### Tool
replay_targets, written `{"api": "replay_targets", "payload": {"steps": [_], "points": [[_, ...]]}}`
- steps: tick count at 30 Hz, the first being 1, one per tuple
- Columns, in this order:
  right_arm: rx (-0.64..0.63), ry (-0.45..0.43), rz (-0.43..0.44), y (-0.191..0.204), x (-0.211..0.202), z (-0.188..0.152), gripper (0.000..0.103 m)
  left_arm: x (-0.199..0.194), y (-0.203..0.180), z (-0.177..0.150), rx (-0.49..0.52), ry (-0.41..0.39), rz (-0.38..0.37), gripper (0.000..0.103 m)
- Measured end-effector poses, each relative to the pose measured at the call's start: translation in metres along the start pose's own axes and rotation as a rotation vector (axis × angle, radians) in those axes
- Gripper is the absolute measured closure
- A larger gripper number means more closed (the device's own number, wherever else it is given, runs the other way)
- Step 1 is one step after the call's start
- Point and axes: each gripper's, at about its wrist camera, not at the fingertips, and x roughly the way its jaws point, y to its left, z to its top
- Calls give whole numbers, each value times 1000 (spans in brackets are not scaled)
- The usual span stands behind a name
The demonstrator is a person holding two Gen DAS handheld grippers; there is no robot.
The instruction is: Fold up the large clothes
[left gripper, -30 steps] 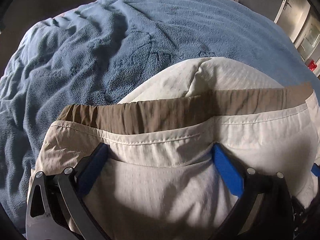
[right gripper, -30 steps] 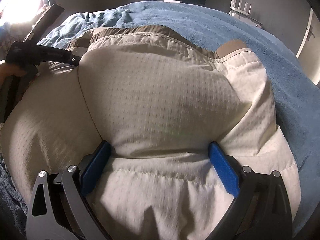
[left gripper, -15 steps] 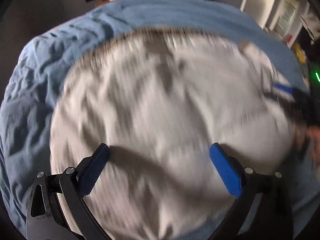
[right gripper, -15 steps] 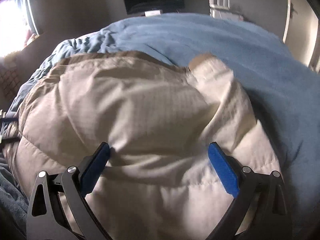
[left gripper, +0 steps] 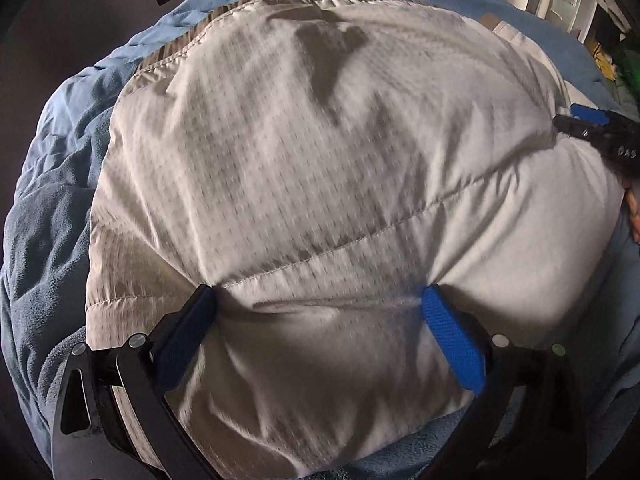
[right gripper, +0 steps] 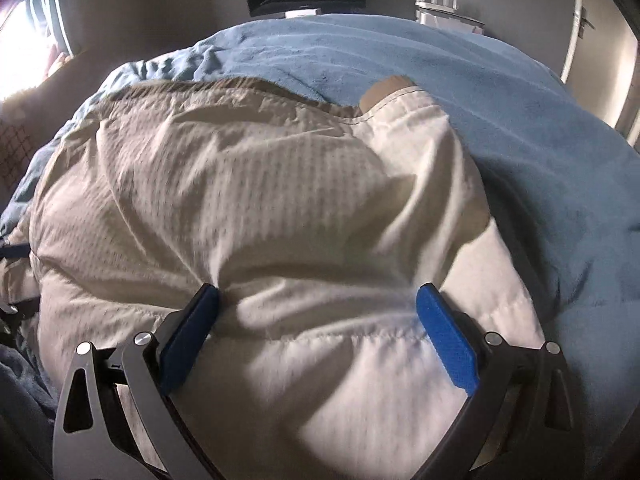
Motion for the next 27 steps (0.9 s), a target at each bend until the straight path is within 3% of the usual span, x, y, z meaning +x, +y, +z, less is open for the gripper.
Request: {"api": "replay_targets", "payload": {"steps": [4,7,10,11,17,20,23,27], "points": [[23,-48,-44,-10,-26,-7,8,-2,0,-4,-21,-6,-14,5],[74,12,-128,-33,-20,-17,8,-2,-1,-4,-21,-8,-11,5],[188,69,-124,-58,-10,-22,8,-2,-3,-5,-18,-9,-6,5],[252,93,-81,-69,-6,-24,8,-3,-3,-5,-17,-12,-5,5],[306,26,-42,-86,-28,-15,8,-28,6,-8,-73,-52,-42,6],[296,-11,-41,-97,-39,0,8,-50,31,-8,-137,-119,-68,6],[247,-20,-63,-104,-38,17,8,-62,70,-3,-202,-170,-23,6],[137,-9,-83,-103,-28,46,8,-51,133,1,-367,-168,35,6]]}}
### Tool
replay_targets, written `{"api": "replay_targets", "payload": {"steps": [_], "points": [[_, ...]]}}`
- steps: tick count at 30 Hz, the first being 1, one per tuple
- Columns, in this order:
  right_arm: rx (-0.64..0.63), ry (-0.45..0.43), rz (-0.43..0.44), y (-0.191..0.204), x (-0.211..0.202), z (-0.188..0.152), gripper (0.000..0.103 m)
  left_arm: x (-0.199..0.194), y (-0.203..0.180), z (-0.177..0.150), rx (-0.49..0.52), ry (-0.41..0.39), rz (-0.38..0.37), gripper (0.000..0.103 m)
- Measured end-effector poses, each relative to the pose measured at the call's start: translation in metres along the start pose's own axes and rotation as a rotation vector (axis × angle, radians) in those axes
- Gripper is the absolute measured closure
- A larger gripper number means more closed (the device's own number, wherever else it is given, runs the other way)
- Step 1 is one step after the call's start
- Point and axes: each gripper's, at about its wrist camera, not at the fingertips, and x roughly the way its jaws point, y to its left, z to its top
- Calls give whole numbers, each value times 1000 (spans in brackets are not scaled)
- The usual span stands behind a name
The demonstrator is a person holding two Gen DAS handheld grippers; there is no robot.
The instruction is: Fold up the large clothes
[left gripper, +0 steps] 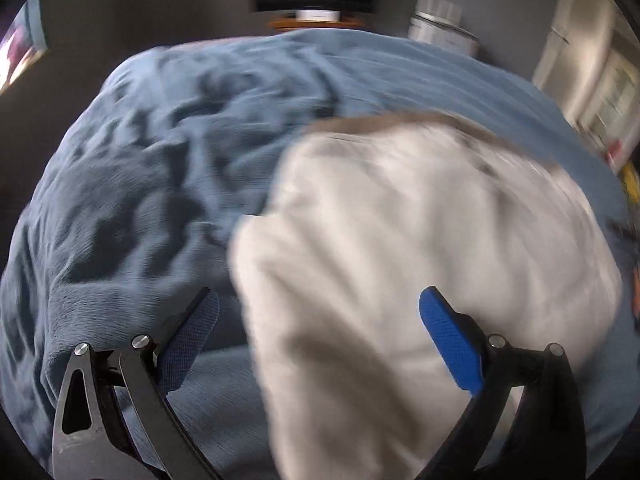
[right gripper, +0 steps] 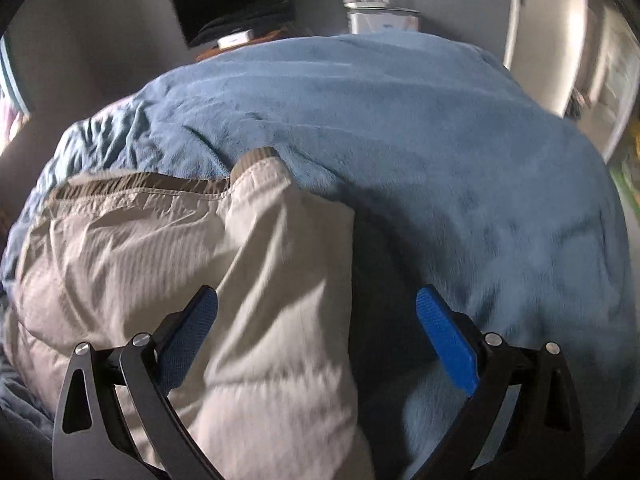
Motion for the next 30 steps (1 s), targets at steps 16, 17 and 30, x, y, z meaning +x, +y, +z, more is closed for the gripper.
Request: {"api": "replay_targets", "payload": {"steps": [16,17,30], "points": [[-139,45,85,31,61,37,33,52,20,5,-64,11,-37,6],[-123,60,113,28,66,40,39,53,21,4,-68,10,-42,6],[-146,-64,18,32,55,39,98,66,20,5,-77,31,-41,5]]}}
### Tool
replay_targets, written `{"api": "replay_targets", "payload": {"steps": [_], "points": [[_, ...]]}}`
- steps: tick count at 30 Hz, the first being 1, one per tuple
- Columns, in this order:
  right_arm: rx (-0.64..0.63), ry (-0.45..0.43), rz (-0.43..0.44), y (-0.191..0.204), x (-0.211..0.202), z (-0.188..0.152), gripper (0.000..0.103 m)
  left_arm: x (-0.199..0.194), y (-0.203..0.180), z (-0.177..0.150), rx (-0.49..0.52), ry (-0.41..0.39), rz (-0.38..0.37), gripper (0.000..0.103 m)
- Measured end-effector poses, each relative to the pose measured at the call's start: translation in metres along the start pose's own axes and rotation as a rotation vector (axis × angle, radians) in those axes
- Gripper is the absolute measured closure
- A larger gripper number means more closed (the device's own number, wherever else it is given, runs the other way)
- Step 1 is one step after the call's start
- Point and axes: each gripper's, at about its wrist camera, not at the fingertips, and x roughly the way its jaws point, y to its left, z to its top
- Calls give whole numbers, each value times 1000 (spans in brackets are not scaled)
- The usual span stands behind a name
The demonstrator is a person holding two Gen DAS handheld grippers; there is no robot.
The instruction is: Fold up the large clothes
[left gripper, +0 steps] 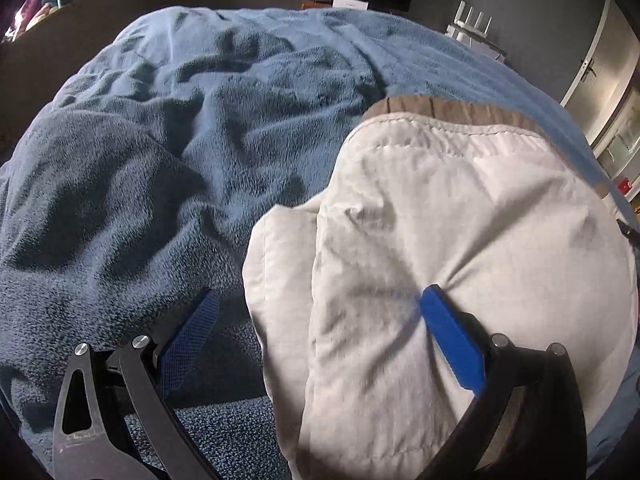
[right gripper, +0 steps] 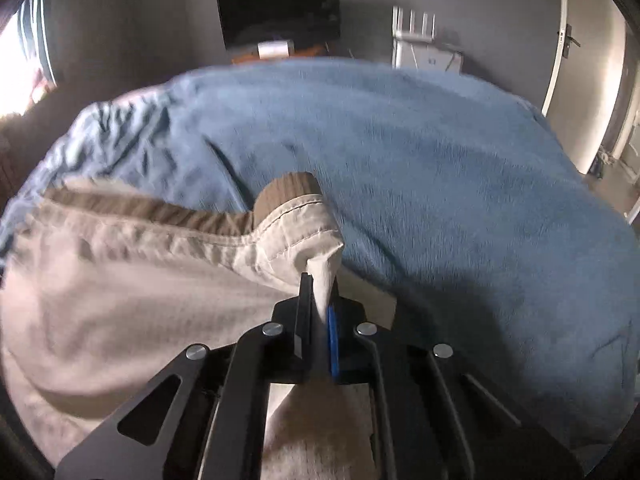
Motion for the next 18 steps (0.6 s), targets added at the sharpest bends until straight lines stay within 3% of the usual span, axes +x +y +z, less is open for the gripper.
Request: {"api": "replay_targets", "payload": {"steps": [3,8,9,10,11,12,15,18], "points": [[-3,47,-26,3,17,-6,98,6,0,-1,8,23,19,5],[-14,44,-46,8,4,-7,91,-13,-12,3,60,-37,85,7],[-14,36,-44,7,1,-9,86,-18,-15,5,67,-57,87,7],[-15,26,-42,8,-3,-10,69,-27,-21,8,79,-90,78,7],[-15,14,-43,9,-8,-11,45,-34,-27,11,95,-117,69,7],[-13,9,-36,8,-11,-12,38,-37,-34,15,113,-122,75,7],[-11,35,-6,5,-10,-10,36,-34,-36,21,109,-88,82,7],[11,86,22,-8,0,-6,36,-14,-16,21,37,0,73,7]]}}
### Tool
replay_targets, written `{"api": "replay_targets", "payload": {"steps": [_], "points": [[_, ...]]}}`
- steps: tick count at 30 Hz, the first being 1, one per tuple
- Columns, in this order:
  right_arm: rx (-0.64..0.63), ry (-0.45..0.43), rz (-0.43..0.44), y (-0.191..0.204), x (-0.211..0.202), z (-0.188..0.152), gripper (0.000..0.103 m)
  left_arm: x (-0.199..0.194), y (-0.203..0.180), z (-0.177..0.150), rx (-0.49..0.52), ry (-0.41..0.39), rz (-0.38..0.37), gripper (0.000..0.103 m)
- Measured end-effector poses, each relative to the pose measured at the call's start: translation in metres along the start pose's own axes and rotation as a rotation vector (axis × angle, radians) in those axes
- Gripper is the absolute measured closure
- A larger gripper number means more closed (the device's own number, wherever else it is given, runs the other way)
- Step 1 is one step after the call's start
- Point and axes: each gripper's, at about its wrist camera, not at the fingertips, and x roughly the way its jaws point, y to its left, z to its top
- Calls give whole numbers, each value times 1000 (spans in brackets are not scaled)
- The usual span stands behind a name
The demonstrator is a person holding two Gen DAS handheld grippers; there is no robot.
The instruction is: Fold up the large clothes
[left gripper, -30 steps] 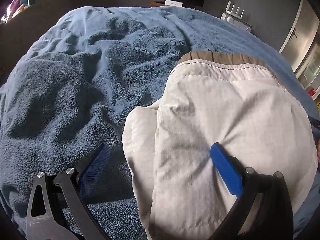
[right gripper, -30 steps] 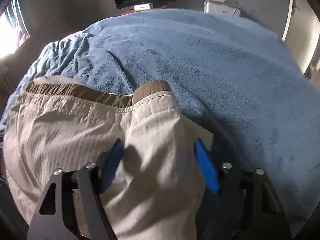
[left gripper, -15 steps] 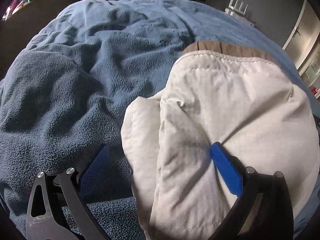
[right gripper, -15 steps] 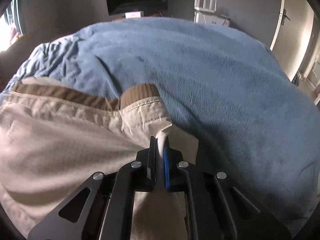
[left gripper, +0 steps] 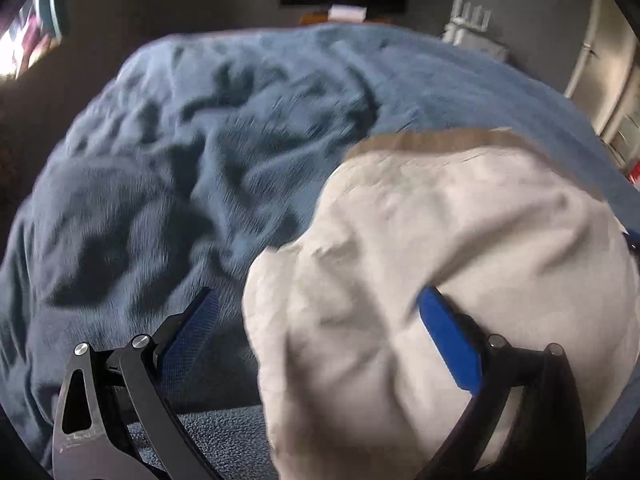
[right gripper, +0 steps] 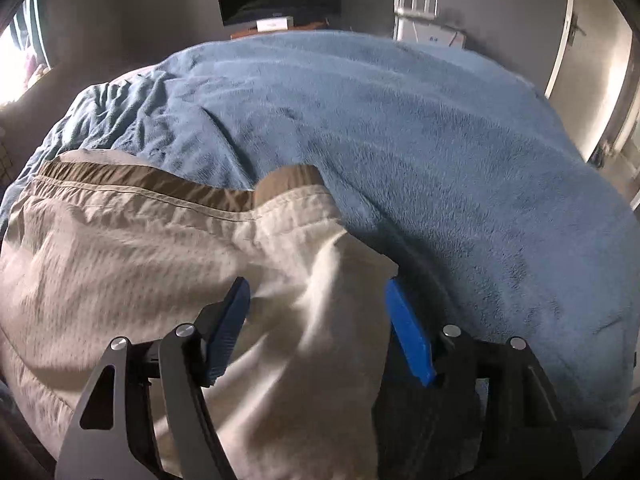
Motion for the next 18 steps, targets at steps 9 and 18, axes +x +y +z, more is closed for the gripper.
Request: {"api": "replay_targets", "payload": {"steps": [9,18], "points": [[117,165,250,-42,31,-11,36,27,45,-20,-47,79,-266,6],[275,290,558,-69,51,-31,34,48,58,-24,-136,140,-540,26]]}}
